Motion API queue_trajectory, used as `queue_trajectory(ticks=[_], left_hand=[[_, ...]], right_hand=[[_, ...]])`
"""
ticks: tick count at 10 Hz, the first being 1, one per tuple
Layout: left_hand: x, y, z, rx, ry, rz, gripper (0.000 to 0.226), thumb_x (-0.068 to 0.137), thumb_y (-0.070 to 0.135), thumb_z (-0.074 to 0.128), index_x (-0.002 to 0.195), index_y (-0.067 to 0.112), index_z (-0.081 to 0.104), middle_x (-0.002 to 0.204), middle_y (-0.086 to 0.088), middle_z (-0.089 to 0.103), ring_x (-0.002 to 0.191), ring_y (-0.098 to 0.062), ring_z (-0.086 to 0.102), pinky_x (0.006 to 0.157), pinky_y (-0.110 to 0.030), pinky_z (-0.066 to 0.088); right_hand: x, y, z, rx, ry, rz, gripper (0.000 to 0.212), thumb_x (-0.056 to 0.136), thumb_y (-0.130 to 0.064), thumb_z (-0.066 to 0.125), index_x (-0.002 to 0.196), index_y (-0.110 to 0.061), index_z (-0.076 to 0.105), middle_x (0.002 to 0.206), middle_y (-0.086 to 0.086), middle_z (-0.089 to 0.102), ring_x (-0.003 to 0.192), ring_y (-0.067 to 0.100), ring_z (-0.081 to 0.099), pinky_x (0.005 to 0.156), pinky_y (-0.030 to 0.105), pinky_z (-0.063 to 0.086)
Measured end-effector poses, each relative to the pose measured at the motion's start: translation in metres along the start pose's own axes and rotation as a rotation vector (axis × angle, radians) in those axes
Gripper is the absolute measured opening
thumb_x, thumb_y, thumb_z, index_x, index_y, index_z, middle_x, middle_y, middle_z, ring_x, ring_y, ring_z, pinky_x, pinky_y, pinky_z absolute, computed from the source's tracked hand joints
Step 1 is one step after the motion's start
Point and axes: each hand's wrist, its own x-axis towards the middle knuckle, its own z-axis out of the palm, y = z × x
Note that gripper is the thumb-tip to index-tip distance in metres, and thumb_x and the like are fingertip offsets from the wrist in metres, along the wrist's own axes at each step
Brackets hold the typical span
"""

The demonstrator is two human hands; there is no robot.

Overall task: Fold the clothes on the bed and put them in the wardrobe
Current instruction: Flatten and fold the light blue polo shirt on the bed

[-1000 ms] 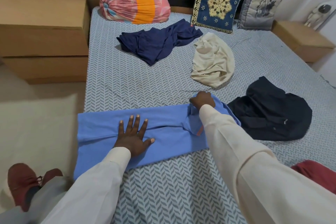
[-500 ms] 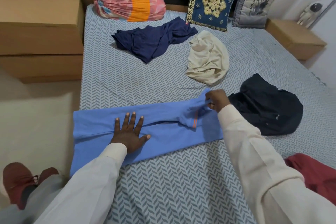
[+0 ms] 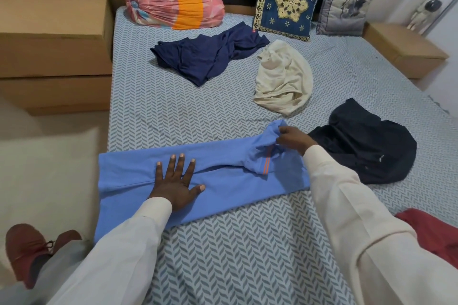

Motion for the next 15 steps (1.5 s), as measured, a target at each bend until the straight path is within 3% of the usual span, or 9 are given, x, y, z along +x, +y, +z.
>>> queue_trajectory(ticks=[1,2,4,6,7,10,12,13,15], left_hand=[[0.0,0.0,0.001,0.009,0.0,-0.002,0.095,0.068,0.089,-0.011,0.142,0.035,-0.034,0.148,0.002,-0.044,0.141,-0.023,-0.037,0.103,-0.051,-0.033],[0.001,0.0,0.0,-0.016,0.008,0.015,0.11,0.039,0.09,-0.034,0.135,0.037,-0.038,0.143,0.003,-0.047,0.141,-0.022,-0.037,0.093,-0.046,-0.04],[-0.002,0.002,-0.003,-0.015,-0.006,0.014,0.114,0.038,0.091,-0.033,0.138,0.036,-0.037,0.143,0.004,-0.047,0.141,-0.022,-0.037,0.093,-0.047,-0.04],[-0.003,0.004,-0.003,0.042,-0.019,-0.011,0.083,0.09,0.074,0.013,0.148,0.031,-0.027,0.146,0.003,-0.043,0.142,-0.024,-0.034,0.111,-0.056,-0.023],[-0.004,0.004,-0.002,0.055,-0.027,-0.014,0.082,0.091,0.074,0.013,0.148,0.031,-0.027,0.153,0.0,-0.039,0.142,-0.025,-0.034,0.112,-0.056,-0.022],[-0.003,0.003,-0.001,0.046,-0.017,-0.021,0.083,0.09,0.074,0.012,0.148,0.031,-0.027,0.153,-0.001,-0.039,0.142,-0.025,-0.034,0.112,-0.056,-0.023],[-0.001,0.002,0.0,0.049,-0.003,-0.017,0.083,0.09,0.075,0.012,0.148,0.032,-0.028,0.142,0.003,-0.046,0.142,-0.024,-0.035,0.103,-0.052,-0.03],[-0.001,0.002,0.0,0.041,-0.003,-0.015,0.083,0.089,0.075,0.012,0.148,0.032,-0.028,0.142,0.004,-0.045,0.142,-0.024,-0.036,0.101,-0.051,-0.031],[-0.002,0.002,-0.001,0.051,0.0,-0.022,0.084,0.087,0.078,0.007,0.147,0.032,-0.028,0.148,0.001,-0.043,0.142,-0.024,-0.035,0.102,-0.052,-0.03]], right_hand=[[0.024,0.02,0.008,-0.211,-0.107,-0.067,0.048,0.072,-0.026,0.07,0.118,-0.02,0.057,0.105,-0.001,0.051,0.102,0.017,0.051,0.086,0.032,0.043],[0.035,0.024,0.014,-0.134,-0.055,-0.098,0.052,0.059,-0.029,0.074,0.107,-0.022,0.055,0.097,0.002,0.064,0.09,0.019,0.061,0.082,0.035,0.051],[-0.004,-0.014,0.008,0.135,0.135,-0.074,0.044,0.072,-0.016,0.076,0.106,-0.016,0.048,0.077,0.001,0.05,0.064,0.01,0.045,0.061,0.029,0.04],[-0.036,-0.005,-0.008,0.493,0.004,0.109,0.034,0.08,0.012,0.064,0.079,-0.014,0.041,0.061,0.005,0.044,0.04,0.01,0.043,0.041,0.022,0.041],[-0.042,0.008,-0.009,0.418,0.183,0.037,0.039,0.075,0.007,0.069,0.102,-0.01,0.047,0.071,0.008,0.058,0.063,0.016,0.057,0.058,0.032,0.053],[-0.026,-0.006,-0.011,-0.015,0.397,0.088,0.026,0.072,-0.022,0.061,0.097,-0.016,0.062,0.09,0.009,0.065,0.081,0.028,0.06,0.082,0.038,0.055],[-0.051,0.002,0.01,0.143,-0.125,0.355,0.016,0.086,-0.008,0.048,0.07,-0.009,0.052,0.056,0.011,0.047,0.045,0.019,0.046,0.046,0.021,0.044],[-0.04,0.013,0.021,0.044,-0.148,0.383,0.009,0.083,-0.005,0.048,0.076,-0.006,0.052,0.062,0.015,0.05,0.05,0.024,0.049,0.053,0.028,0.047],[-0.027,-0.002,0.019,-0.159,0.219,0.243,0.028,0.085,-0.028,0.057,0.09,0.0,0.061,0.086,0.02,0.064,0.086,0.031,0.064,0.075,0.034,0.046]])
